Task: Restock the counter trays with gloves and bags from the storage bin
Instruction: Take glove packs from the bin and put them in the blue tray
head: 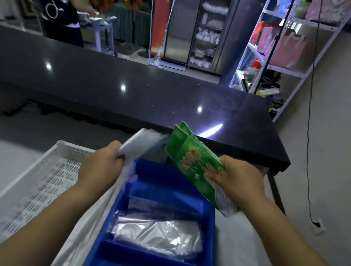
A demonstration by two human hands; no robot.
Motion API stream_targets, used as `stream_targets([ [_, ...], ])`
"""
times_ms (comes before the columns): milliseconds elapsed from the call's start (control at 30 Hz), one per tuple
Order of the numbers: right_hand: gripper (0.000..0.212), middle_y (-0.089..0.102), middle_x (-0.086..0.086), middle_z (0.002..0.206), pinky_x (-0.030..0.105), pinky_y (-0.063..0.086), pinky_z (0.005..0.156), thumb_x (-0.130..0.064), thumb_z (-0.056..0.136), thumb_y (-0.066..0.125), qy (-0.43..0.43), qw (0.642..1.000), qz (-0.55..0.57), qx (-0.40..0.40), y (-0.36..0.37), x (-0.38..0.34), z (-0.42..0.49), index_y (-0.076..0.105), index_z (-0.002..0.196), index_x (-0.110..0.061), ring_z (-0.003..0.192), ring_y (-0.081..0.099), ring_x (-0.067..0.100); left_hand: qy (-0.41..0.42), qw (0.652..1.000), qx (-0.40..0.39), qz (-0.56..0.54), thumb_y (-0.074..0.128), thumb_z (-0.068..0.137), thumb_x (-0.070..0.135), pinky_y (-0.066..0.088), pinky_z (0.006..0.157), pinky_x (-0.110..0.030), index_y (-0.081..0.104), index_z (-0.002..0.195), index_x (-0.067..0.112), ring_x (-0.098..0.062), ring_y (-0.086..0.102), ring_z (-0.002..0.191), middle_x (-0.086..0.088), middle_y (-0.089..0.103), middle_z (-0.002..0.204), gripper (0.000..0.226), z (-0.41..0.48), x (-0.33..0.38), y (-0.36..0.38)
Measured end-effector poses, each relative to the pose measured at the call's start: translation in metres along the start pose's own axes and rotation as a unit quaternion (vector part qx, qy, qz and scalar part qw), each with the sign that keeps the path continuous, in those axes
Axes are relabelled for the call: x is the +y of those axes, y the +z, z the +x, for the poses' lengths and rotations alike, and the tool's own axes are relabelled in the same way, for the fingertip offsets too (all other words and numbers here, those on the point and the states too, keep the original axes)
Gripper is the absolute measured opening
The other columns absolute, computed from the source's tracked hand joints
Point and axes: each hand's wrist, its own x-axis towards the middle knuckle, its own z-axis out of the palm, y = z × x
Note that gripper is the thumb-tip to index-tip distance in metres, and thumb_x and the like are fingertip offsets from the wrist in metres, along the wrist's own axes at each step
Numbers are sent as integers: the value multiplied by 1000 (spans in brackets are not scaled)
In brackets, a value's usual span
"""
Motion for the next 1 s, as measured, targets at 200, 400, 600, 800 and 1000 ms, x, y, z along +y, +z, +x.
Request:
stream_targets([
  [200,27,66,5,79,29,26,56,-47,78,66,-123,989,-77,15,35,-46,30,60,89,-23,71,57,27,-83,991,104,-12,47,89,18,31,49,-31,42,71,22,-20,47,55,1,50,61,19,-22,-35,-39],
  [400,19,68,-1,92,30,32,64,-35,76,66,-110,981,-96,-129,62,-58,44,62,94,-30,87,61,25,-124,986,103,-38,49,88,19,45,58,-39,51,85,21,-23,53,61,-5,58,68,4,-44,-56,-53],
  [600,20,65,-6,81,34,49,64,-34,69,74,-46,965,-8,-259,83,-53,53,62,83,-27,73,59,13,-132,985,94,-53,50,88,20,38,50,-32,46,73,25,-19,51,56,0,54,60,17,-54,-67,-50],
  [800,57,60,0,118,37,37,83,-44,74,68,-104,980,-82,-149,113,-51,54,45,123,-26,105,53,24,-110,991,58,-40,50,89,20,38,47,-30,46,73,25,-17,51,52,3,54,58,17,-52,-62,-37],
  [1000,73,39,4,142,40,32,99,-37,87,58,-128,973,-137,-137,135,-51,45,19,145,-19,122,38,27,-107,991,55,-57,49,90,21,36,45,-28,48,72,24,-19,51,52,-2,54,60,17,-44,-57,-34],
])
